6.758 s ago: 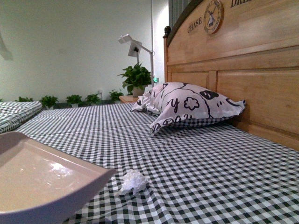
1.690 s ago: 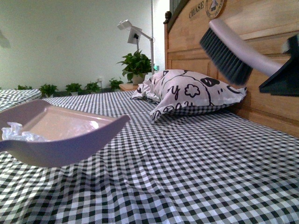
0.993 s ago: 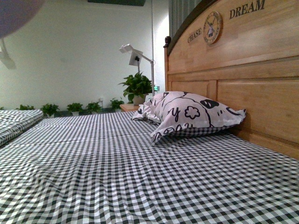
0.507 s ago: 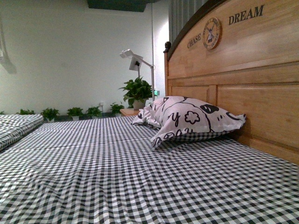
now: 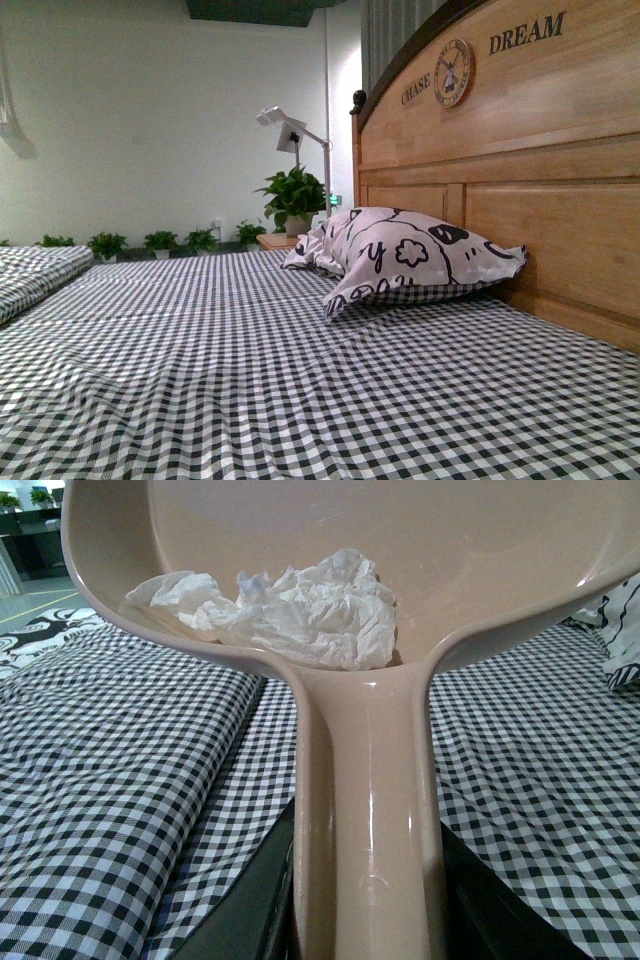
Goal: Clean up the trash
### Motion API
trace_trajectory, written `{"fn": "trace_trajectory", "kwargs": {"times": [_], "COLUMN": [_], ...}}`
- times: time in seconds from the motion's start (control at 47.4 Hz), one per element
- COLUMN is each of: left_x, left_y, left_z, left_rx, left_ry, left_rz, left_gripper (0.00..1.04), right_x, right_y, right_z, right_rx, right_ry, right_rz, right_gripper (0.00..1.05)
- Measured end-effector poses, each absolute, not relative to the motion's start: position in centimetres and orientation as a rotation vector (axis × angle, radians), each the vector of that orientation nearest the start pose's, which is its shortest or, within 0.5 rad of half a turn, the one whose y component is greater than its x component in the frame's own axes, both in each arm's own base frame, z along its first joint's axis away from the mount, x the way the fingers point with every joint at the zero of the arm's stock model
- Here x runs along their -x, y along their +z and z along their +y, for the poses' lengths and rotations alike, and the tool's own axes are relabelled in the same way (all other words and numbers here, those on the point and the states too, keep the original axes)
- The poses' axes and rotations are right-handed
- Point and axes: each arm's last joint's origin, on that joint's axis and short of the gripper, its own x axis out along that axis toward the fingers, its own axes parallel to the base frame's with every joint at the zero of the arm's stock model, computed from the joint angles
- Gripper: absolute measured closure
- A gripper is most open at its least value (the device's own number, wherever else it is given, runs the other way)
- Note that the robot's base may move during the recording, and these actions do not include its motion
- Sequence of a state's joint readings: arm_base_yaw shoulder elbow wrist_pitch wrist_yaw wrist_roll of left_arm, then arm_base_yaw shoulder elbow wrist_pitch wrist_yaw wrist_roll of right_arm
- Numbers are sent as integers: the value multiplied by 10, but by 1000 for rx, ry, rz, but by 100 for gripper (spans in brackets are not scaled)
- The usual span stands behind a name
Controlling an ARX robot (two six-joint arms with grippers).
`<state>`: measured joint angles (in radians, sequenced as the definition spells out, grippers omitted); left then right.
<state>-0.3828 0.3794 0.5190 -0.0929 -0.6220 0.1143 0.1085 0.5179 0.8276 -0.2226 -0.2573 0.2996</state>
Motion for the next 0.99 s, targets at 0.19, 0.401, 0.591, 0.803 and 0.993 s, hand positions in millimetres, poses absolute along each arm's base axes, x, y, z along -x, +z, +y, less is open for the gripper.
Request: {"fn": "trace_trajectory", "kwargs": {"times": [0.19,0.401,0.591,0.803,0.993], "left_x": [-99,-99,-99,-99,-99], "left_y": [299,299,299,299,299], "left_z": [-22,-22,-22,-22,-22], "left_rx": [-91,-91,-91,-91,-91], "left_ry": [241,241,241,241,241], "left_rz": [-27,-27,-27,-27,-27], "left_gripper": [78,78,78,78,78], "right_x": [-100,-100,-100,-100,-100], "right_y": [374,374,374,374,374], "right_z": [18,18,18,18,18], "right_rx": [-290,-290,-290,-289,-290], "right_ry": [376,376,376,376,376], "right_rz": [-32,-32,-32,-32,-32], "right_gripper": [86,86,86,86,86]}}
